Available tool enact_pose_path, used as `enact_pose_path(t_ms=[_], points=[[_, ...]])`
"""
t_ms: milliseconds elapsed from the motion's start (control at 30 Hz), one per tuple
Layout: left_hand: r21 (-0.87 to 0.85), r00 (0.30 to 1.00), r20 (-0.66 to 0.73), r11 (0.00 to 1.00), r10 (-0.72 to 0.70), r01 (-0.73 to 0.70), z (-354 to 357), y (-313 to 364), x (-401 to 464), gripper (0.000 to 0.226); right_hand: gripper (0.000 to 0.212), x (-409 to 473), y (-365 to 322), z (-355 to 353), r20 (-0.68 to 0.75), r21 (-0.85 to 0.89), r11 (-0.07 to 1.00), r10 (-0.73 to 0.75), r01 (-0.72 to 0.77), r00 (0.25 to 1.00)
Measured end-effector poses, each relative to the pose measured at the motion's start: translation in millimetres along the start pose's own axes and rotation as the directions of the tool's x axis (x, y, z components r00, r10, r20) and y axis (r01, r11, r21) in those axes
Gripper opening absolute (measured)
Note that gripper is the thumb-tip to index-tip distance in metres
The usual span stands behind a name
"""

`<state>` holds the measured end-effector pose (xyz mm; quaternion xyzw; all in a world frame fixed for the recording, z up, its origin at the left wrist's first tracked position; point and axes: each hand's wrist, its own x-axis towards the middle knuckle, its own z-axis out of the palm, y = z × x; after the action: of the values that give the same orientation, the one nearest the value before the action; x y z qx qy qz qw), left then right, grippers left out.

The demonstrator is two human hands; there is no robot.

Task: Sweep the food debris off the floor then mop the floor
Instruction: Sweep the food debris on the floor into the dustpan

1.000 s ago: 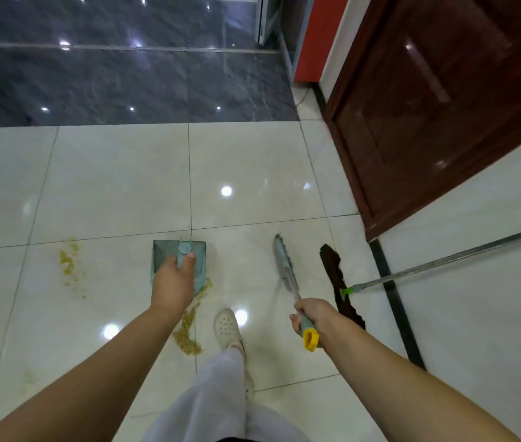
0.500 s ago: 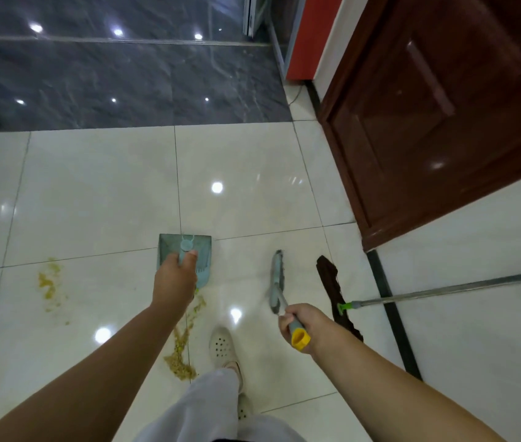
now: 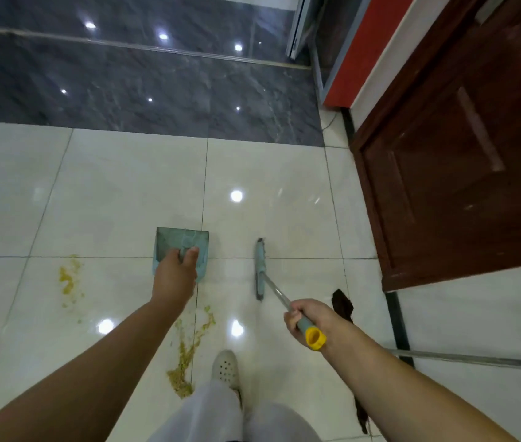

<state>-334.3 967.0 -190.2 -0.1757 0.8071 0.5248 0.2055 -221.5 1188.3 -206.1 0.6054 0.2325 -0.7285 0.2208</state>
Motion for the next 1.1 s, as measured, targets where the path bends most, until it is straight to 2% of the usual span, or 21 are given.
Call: enact_pose_path(t_ms=[133, 267, 400, 533, 700, 900, 1100], points=[[-0.012, 1.000, -0.028, 1.000, -0.004, 0.004, -12, -4, 5, 0.026, 0.016, 12, -35, -4, -0.126, -0.119, 0.989, -0.100, 0.085, 0.987], [-0.015, 0.997, -0.072, 1.000, -0.014, 0.012, -24, -14, 6, 0.027, 0.018, 35, -65, 3, -0.168, -0.255, 0.961, -0.150, 0.104, 0.974], [-0.026, 0.991, -0.127, 0.999, -0.040, 0.037, -28, -25, 4, 0.025, 0.017, 49, -64, 22, -0.143, -0.388, 0.919, -0.134, 0.069, 0.981], [-0.078, 0.976, -0.197, 0.994, -0.090, 0.076, -24, -31, 2, 0.024, 0.019, 47, -32, 45, -0.095, -0.520, 0.854, -0.044, -0.012, 0.994], [-0.151, 0.948, -0.277, 0.982, -0.156, 0.118, -9, -25, -5, 0.023, 0.012, 43, -13, 65, -0.080, -0.594, 0.799, 0.058, -0.094, 0.995], [-0.195, 0.906, -0.360, 0.967, -0.224, 0.162, 9, -8, -8, 0.028, 0.015, 27, -36, 79, -0.042, -0.680, 0.726, 0.094, -0.097, 0.995], [-0.236, 0.879, -0.400, 0.956, -0.259, 0.174, 24, 8, -5, 0.027, 0.019, 29, -93, 90, -0.047, -0.767, 0.641, 0.007, -0.041, 0.999]])
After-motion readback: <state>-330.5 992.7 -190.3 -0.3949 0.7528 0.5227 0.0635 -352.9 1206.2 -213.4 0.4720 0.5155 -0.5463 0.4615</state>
